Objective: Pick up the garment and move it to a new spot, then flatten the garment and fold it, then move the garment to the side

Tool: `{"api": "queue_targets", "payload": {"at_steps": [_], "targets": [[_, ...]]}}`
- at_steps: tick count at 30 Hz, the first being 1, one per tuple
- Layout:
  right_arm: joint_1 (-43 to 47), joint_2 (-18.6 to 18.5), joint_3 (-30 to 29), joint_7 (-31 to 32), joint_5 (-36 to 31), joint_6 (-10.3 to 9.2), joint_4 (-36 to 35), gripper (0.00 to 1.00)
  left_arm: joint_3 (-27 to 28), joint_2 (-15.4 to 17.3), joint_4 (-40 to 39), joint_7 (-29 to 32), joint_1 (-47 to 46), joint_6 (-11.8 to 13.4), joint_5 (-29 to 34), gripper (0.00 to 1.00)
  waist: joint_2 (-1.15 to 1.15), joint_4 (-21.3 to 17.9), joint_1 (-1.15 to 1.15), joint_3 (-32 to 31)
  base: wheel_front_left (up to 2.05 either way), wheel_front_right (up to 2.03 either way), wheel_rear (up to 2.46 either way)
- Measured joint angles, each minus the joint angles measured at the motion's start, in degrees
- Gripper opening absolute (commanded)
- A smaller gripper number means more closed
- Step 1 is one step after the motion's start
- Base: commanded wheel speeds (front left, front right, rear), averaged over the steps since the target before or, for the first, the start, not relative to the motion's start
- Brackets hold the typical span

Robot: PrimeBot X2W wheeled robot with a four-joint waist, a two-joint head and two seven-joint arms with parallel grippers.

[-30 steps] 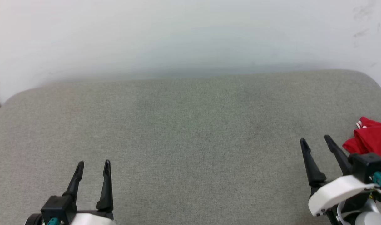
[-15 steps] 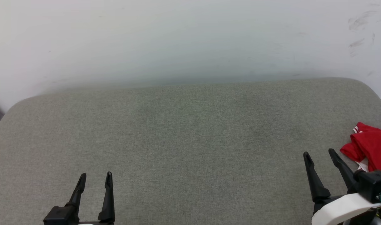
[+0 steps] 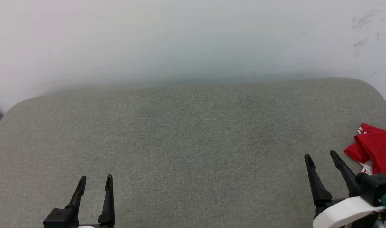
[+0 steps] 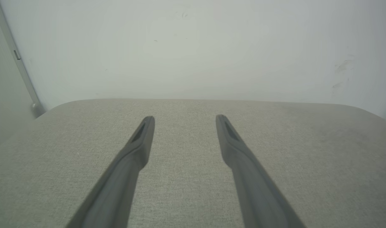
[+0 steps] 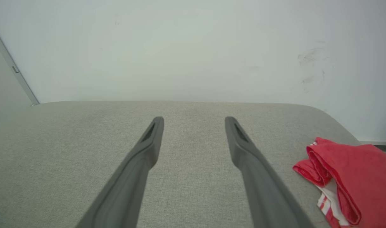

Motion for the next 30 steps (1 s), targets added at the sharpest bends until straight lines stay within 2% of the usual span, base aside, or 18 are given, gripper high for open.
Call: {"api": "queue_targets", "payload": {"at_steps": [1, 2, 8, 30], "targets": [[0.0, 0.0, 0.0, -0.1, 0.0, 0.00, 0.0, 1.00, 0.0, 0.0, 0.0, 0.0, 0.0, 0.0, 0.0, 1.00, 0.00, 0.0, 0.00, 0.0, 0.00, 0.00, 0.00], [0.0, 0.0, 0.0, -0.1, 0.0, 0.00, 0.0, 0.00, 0.0, 0.0, 0.1, 0.0, 0.0, 0.0, 0.0, 0.00, 0.00, 0.0, 0.00, 0.0, 0.00, 0.00, 0.00], [0.9, 0.1, 0.2, -0.1, 0.5, 0.00, 2.7, 0.00, -0.5, -1.1, 2.7, 0.3, 1.0, 0.0, -0.7, 0.00, 0.00, 0.0, 0.01, 0.0, 0.00, 0.00, 0.00], [-1.5, 0.2, -0.9, 0.4, 23.9, 0.00, 8.0, 0.00, 2.3, -3.0, 6.3, 5.6, -2.7, -3.0, -21.5, 0.00, 0.00, 0.3, 0.01, 0.5, 0.00, 0.00, 0.00]]}}
